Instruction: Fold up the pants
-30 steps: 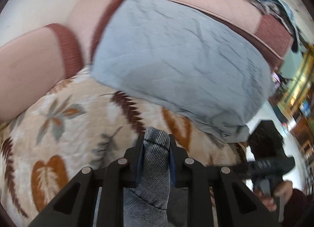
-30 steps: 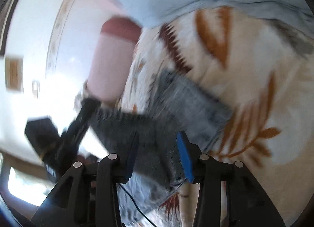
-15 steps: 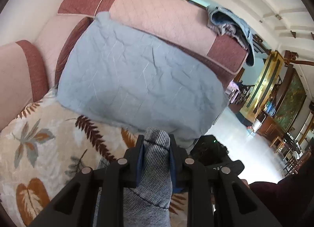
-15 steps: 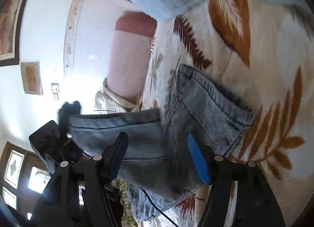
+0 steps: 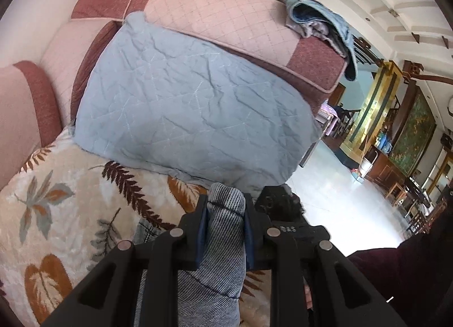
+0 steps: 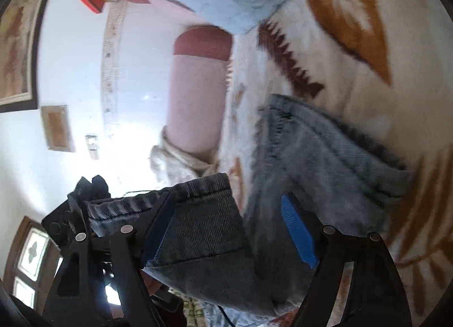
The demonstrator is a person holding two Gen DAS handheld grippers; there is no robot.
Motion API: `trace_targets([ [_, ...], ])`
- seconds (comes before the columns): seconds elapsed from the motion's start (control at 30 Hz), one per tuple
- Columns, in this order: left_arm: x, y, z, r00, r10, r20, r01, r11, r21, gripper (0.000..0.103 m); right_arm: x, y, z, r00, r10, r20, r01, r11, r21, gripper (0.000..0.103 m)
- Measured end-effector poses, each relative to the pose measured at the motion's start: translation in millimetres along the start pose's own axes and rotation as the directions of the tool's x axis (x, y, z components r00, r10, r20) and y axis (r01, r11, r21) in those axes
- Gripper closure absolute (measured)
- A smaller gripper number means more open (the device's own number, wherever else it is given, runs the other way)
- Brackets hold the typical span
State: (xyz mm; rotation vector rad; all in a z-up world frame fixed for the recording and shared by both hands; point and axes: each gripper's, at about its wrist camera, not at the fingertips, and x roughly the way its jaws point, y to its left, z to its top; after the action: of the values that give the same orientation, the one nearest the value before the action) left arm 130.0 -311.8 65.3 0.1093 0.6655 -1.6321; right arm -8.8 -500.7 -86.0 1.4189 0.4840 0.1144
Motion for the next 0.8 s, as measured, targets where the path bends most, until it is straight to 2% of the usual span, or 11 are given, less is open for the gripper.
trace_targets([
  [0.1, -7, -7, 2, 1.0, -0.007, 0.001, 0.007, 1.0, 0.023, 0.078, 4, -3, -2, 0.997, 0.07, -0.016, -0.07, 0.997, 0.039, 0.024],
  [0.23, -17, -13, 3, 1.0, -0.005, 0.007, 0.005, 0.999, 0.046, 0.078, 8, 3, -6, 0.98, 0.192, -0.043, -0.189, 0.98, 0.068, 0.024],
  [0.33, -19, -11, 5, 1.0, -0.004, 0.011, 0.004, 1.0, 0.031, 0.078, -7, 7, -5, 0.976, 0.215, -0.029, -0.212, 0.974, 0.083, 0.024],
  [0.47, 1, -9, 10, 1.0, -0.009, -0.012, 0.01, 0.999, 0.047, 0.077, -62, -1, 2, 0.966, 0.211, 0.147, -0.228, 0.968, 0.105, 0.024],
  [0.57, 33, 2, 10, 0.999, 0.01, -0.034, -0.009, 1.0, 0.023, 0.073, -104, -13, 9, 0.94, 0.194, 0.282, -0.236, 0.964, 0.123, 0.023],
  [0.6, 48, 9, 9, 0.998, 0.043, -0.04, -0.042, 0.999, 0.015, 0.061, -113, -18, 13, 0.934, 0.172, 0.314, -0.224, 0.965, 0.138, 0.022],
  [0.63, 67, 20, 6, 0.989, 0.127, -0.072, -0.128, 0.992, -0.001, 0.038, -116, -21, 15, 0.934, 0.147, 0.327, -0.206, 0.966, 0.154, 0.022],
  [0.67, 86, 32, 2, 0.963, 0.239, -0.123, -0.244, 0.969, -0.028, 0.032, -117, -27, 17, 0.936, 0.12, 0.33, -0.187, 0.966, 0.18, 0.022],
  [0.7, 103, 46, -3, 0.923, 0.34, -0.182, -0.354, 0.934, -0.052, 0.033, -114, -30, 19, 0.942, 0.101, 0.321, -0.172, 0.964, 0.2, 0.022],
  [0.73, 111, 55, -7, 0.895, 0.393, -0.212, -0.414, 0.908, -0.063, 0.034, -110, -33, 20, 0.951, 0.07, 0.302, -0.142, 0.965, 0.222, 0.022],
  [0.8, 108, 63, -13, 0.857, 0.477, -0.195, -0.5, 0.861, -0.093, 0.034, -101, -34, 20, 0.969, -0.005, 0.248, -0.054, 0.971, 0.232, 0.022],
])
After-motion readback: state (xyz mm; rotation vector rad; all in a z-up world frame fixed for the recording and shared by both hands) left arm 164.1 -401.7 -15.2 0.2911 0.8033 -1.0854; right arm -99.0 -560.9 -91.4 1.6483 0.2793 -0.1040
